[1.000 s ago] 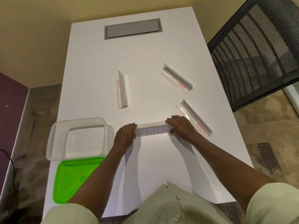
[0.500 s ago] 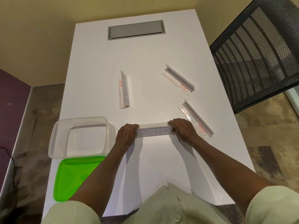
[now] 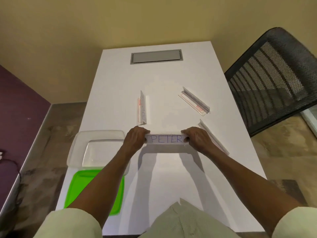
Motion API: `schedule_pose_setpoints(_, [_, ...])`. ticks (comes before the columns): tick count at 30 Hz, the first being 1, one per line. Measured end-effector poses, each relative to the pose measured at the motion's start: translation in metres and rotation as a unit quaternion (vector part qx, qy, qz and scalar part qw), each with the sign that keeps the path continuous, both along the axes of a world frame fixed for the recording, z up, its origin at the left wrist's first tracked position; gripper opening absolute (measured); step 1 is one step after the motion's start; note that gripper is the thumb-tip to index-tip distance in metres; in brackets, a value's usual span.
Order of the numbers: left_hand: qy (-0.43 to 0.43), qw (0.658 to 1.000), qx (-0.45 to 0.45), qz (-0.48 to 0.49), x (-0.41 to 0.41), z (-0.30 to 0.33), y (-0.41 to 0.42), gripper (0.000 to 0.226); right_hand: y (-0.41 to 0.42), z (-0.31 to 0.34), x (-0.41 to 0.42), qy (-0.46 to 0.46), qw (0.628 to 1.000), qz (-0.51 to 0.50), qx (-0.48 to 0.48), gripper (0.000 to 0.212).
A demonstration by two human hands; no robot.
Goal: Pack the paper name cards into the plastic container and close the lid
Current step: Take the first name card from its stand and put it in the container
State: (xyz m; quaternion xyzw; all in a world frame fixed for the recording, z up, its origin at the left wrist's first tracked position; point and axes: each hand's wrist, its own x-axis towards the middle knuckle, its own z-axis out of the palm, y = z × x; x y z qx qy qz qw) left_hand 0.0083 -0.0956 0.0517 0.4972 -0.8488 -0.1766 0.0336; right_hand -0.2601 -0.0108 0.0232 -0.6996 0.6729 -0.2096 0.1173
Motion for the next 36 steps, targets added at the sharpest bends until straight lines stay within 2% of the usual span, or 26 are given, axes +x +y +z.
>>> schedule_pose_setpoints(3, [-0.011,1.0,-0.005,0.006,0.009,0.017,-0.007,0.039,-0.005,0.016,0.006,0.008,1.0,-0.001,0.004,0.029])
schedule_pose_setpoints(7, [-0.006,0.999,0.017,0.033,0.026,0.039,-0.019,0.036,-0.013,0.039,0.02,0.056,0.996,0.059,-0.046,0.034])
schedule_pose_setpoints(10, [0.007,0.997,0.04,0.067,0.041,0.053,-0.026,0.039,-0.02,0.049,0.033,0.07,0.996,0.045,-0.044,0.032])
schedule_pose_setpoints(14, [-0.019,0.998,0.006,0.063,0.065,0.066,-0.029,0.05,-0.03,0.059,0.056,0.074,0.995,0.054,-0.033,0.035])
schedule_pose_setpoints(18, [-0.022,0.996,-0.004,0.081,0.097,0.074,-0.029,0.049,-0.036,0.067,0.087,0.084,0.994,0.074,-0.015,0.037])
schedule_pose_setpoints(28, [-0.039,0.991,0.036,0.123,0.186,0.08,-0.03,0.049,-0.042,0.081,0.179,0.085,0.991,0.101,0.01,0.029])
schedule_pose_setpoints(32, [-0.035,0.986,0.056,0.155,0.217,0.072,-0.032,0.049,-0.043,0.08,0.212,0.093,0.989,0.112,0.03,0.008])
schedule_pose_setpoints(34, [-0.037,0.984,0.057,0.162,0.231,0.069,-0.033,0.049,-0.045,0.077,0.226,0.09,0.989,0.115,0.026,0.009])
schedule_pose_setpoints(36, [-0.046,0.986,0.052,0.152,0.243,0.066,-0.033,0.048,-0.047,0.073,0.24,0.089,0.989,0.121,0.017,0.021])
